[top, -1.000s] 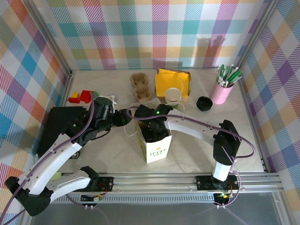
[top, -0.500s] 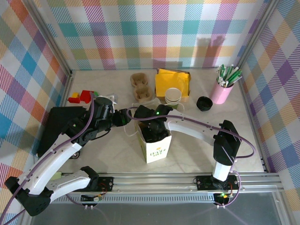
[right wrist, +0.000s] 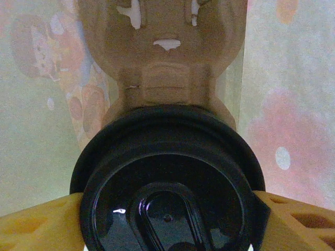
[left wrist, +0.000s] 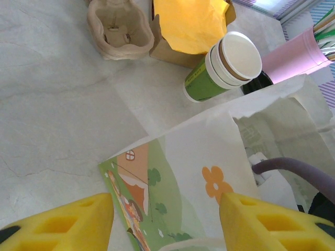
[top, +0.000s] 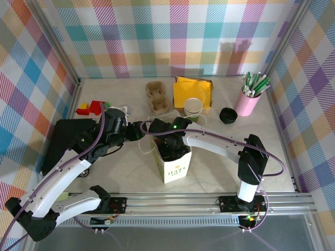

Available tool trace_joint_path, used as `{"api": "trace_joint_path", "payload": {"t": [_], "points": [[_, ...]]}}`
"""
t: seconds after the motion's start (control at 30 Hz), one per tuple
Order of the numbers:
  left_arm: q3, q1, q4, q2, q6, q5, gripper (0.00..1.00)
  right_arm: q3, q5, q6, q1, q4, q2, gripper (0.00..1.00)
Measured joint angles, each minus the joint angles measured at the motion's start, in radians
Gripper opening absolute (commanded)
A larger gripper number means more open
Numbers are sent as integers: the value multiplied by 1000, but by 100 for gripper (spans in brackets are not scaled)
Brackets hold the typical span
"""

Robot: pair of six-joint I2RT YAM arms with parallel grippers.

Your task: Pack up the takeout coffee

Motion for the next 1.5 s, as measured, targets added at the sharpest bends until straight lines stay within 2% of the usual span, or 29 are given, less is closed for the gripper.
{"api": "trace_joint_path", "payload": {"t": [1.03, 1.5], "points": [[0, 0, 0, 0, 0, 29, 57, 138, 49, -2, 0, -110, -4, 84], [0, 0, 1, 18, 0, 30, 57, 228, 73, -4, 0, -161, -29, 83]]}}
